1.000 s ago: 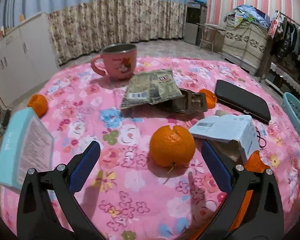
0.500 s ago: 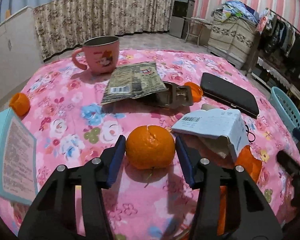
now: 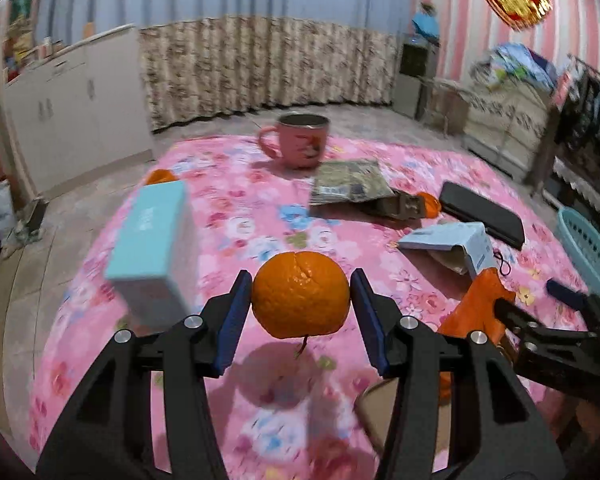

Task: Collect trash
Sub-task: 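Close the left tool on the orange while the right tool grasps the orange plastic bag, then lift the orange and the orange bag and carry both toward the teal basket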

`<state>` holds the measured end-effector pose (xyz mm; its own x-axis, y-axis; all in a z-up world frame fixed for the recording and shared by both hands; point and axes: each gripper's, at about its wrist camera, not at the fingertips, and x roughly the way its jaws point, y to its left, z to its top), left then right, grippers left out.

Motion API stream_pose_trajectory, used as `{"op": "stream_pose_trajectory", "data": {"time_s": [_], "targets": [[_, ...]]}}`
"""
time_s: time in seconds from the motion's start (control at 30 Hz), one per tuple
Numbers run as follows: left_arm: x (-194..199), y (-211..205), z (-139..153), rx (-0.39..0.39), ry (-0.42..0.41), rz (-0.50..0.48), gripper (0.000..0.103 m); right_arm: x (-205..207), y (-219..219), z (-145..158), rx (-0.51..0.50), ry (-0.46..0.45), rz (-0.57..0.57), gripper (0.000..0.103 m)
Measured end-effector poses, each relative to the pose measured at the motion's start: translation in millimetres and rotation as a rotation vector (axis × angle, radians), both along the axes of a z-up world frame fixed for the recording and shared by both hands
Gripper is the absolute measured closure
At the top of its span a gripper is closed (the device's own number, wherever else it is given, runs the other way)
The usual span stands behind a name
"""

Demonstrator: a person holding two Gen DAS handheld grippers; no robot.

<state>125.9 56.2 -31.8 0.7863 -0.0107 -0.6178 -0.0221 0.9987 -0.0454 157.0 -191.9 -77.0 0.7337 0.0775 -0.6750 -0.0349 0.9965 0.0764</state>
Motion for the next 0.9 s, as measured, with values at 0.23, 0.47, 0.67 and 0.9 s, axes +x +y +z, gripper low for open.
{"op": "stream_pose_trajectory", "data": {"time_s": [0.23,0.47,0.67,0.9], "targets": [[-35,26,-3,-0.038,-0.06,0.093,0.053,8,7,-9,0.017,0.037,0.034,0.046],[-37,31,-23,-0.022,-0.016,0.102,0.053,7,12,-9,0.043,0.025,0.077,0.083],[-42,28,-17,0.004,-0.045,0.105,0.053,-12,5,0,0.047,-0.04,0.093,0.09],[-49,13,-5,0.019,-0.069,0.085,0.053,-32,-22,31,0.113,-0.154,0.098,0.092]]}}
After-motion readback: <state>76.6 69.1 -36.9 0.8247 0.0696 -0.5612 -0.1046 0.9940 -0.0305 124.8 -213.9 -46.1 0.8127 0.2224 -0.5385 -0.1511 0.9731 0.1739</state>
